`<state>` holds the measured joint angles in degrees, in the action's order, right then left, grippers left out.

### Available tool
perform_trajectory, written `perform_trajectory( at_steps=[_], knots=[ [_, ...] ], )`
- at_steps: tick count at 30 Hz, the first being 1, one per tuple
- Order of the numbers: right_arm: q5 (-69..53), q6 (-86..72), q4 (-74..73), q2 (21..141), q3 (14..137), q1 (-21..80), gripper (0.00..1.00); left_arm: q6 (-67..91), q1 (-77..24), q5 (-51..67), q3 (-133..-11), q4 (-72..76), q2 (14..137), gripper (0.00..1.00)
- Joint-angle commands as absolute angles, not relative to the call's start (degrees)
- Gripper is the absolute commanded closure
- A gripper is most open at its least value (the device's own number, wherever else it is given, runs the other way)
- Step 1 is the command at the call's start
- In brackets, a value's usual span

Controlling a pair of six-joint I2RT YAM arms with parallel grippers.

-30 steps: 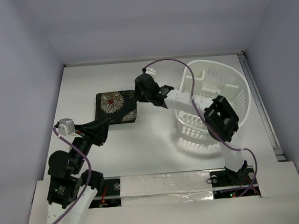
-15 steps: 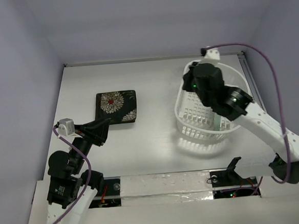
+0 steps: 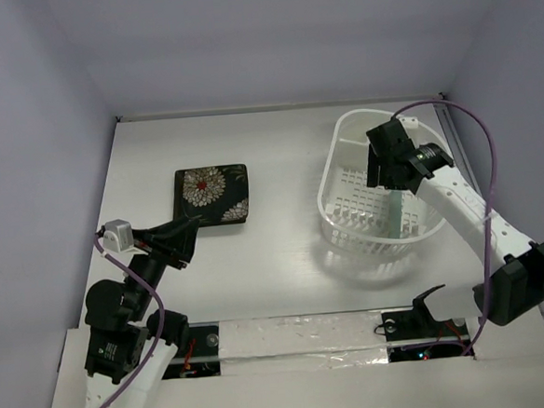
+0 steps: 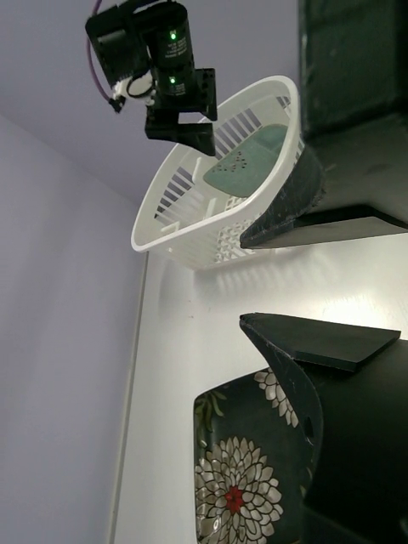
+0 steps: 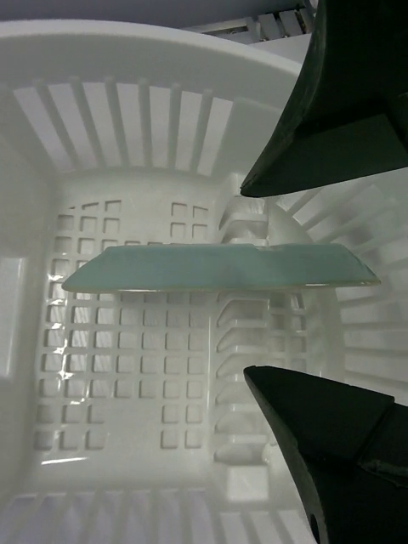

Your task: Unload the plates from the dish rack

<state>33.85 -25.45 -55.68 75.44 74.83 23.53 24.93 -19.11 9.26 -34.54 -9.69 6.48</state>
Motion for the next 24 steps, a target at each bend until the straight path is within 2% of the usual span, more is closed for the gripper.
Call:
perform_trajectory(
  at_steps=[1, 8, 10, 14, 18, 24],
  knots=[
    [29.6, -21.8, -56.8, 77.1, 74.3, 21.7, 0.14, 24.8, -19.6, 9.8, -35.4, -7.3, 5.5, 0.66],
    [27.9, -19.4, -56.1, 83.4, 73.4, 18.3, 0.15, 24.6, -19.6, 9.8, -35.5, -7.3, 4.7, 0.66],
    [27.8, -19.2, -55.8, 85.1, 73.7, 18.3, 0.2, 24.7, -19.6, 9.8, -35.4, -7.3, 4.6, 0.66],
    [28.0, -18.9, -54.9, 89.6, 74.0, 18.3, 0.33, 24.6, -19.6, 9.7, -35.5, -7.3, 4.1, 0.66],
    [31.7, -19.9, -54.3, 92.6, 74.8, 18.3, 0.61, 24.6, -20.1, 9.8, -35.4, -7.3, 4.0, 0.66],
    [38.6, -18.5, -53.1, 94.7, 76.5, 18.3, 0.88, 24.6, -20.1, 9.7, -35.5, -7.3, 3.9, 0.66]
  ],
)
